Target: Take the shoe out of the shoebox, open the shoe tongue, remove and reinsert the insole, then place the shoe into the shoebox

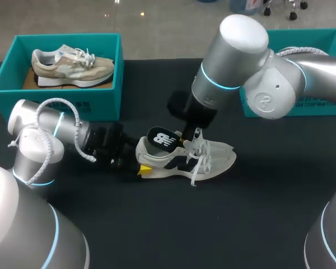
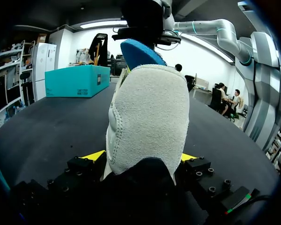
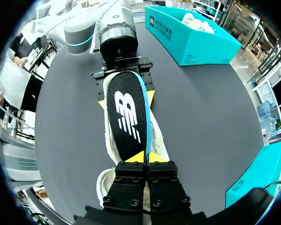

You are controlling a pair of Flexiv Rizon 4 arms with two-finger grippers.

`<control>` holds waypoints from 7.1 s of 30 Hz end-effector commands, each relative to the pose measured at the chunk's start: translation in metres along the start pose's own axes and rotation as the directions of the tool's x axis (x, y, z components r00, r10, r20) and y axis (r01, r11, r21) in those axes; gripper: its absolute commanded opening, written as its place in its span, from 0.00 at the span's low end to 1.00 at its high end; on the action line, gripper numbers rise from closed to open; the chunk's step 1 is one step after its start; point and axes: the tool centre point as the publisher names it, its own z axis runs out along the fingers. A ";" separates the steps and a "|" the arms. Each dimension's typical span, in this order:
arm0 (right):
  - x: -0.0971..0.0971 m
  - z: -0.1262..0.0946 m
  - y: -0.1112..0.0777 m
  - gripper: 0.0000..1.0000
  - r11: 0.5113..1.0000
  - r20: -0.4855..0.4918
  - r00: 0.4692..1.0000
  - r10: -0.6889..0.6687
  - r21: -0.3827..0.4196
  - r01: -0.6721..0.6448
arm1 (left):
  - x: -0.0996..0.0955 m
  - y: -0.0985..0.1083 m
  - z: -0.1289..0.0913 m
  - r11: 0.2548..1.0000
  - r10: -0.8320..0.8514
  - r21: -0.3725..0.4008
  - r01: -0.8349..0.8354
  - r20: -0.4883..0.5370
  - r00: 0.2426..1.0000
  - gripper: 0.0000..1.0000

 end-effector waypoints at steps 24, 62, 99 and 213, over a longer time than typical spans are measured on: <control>0.008 0.011 0.059 0.00 0.982 -0.262 0.959 -0.109 -0.178 0.063 | -0.002 0.003 0.002 1.000 -0.001 -0.001 0.001 0.000 1.000 0.00; 0.018 0.024 0.043 0.00 0.973 -0.421 0.895 -0.151 -0.221 0.060 | -0.002 0.003 0.002 1.000 -0.001 -0.001 0.001 0.000 1.000 0.00; 0.000 -0.082 0.106 0.00 0.817 -0.309 0.948 -0.073 -0.564 -0.121 | -0.002 0.003 0.002 1.000 -0.001 -0.001 0.001 0.000 1.000 0.00; -0.010 -0.344 0.058 0.00 0.559 -0.473 0.855 0.214 -0.658 -0.504 | -0.002 0.003 0.002 1.000 -0.001 -0.001 0.001 0.000 1.000 0.00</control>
